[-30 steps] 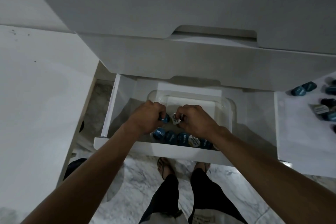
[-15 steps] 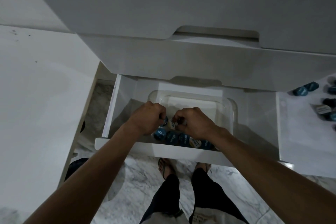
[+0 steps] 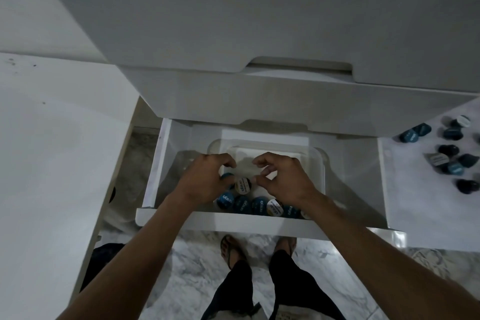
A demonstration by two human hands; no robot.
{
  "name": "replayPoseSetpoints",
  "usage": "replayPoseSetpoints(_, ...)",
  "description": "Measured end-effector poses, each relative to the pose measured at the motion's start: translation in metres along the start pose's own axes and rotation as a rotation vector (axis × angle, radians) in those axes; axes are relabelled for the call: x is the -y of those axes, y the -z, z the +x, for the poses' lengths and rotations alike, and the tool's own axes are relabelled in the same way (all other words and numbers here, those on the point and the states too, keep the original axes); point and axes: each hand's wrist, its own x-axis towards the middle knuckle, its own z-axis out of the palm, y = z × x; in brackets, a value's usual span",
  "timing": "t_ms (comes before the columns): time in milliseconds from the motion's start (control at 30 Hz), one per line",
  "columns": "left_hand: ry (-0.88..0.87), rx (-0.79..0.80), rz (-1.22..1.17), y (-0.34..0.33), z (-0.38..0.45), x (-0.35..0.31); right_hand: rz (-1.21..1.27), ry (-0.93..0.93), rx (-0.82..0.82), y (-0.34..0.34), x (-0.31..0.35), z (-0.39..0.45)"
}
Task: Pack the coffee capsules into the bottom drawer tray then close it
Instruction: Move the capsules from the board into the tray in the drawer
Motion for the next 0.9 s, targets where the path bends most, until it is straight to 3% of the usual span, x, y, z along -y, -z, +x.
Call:
replayPoseSetpoints(267, -0.039, -0.123, -0.178, 0.004, -0.003, -0.040, 0.157, 0.014, -0.200, 0.027, 0.010, -0.022)
replayPoseSetpoints(533, -0.075, -0.208, -0.240, -0.025, -0.005, -0.123, 0.264, 0.057, -0.340, 0.097, -0.004, -0.075)
replayPoseSetpoints(700, -0.092, -0.246, -0.286, -0.070, -0.002, -0.215, 0.322, 0.074, -0.429, 0.173, -0.057, -0.132)
replayPoseSetpoints(900, -0.134, -0.199, -0.376, -0.154, 0.021, -0.331, 0.230, -0.052, -0.548, 0.266, -0.167, -0.186)
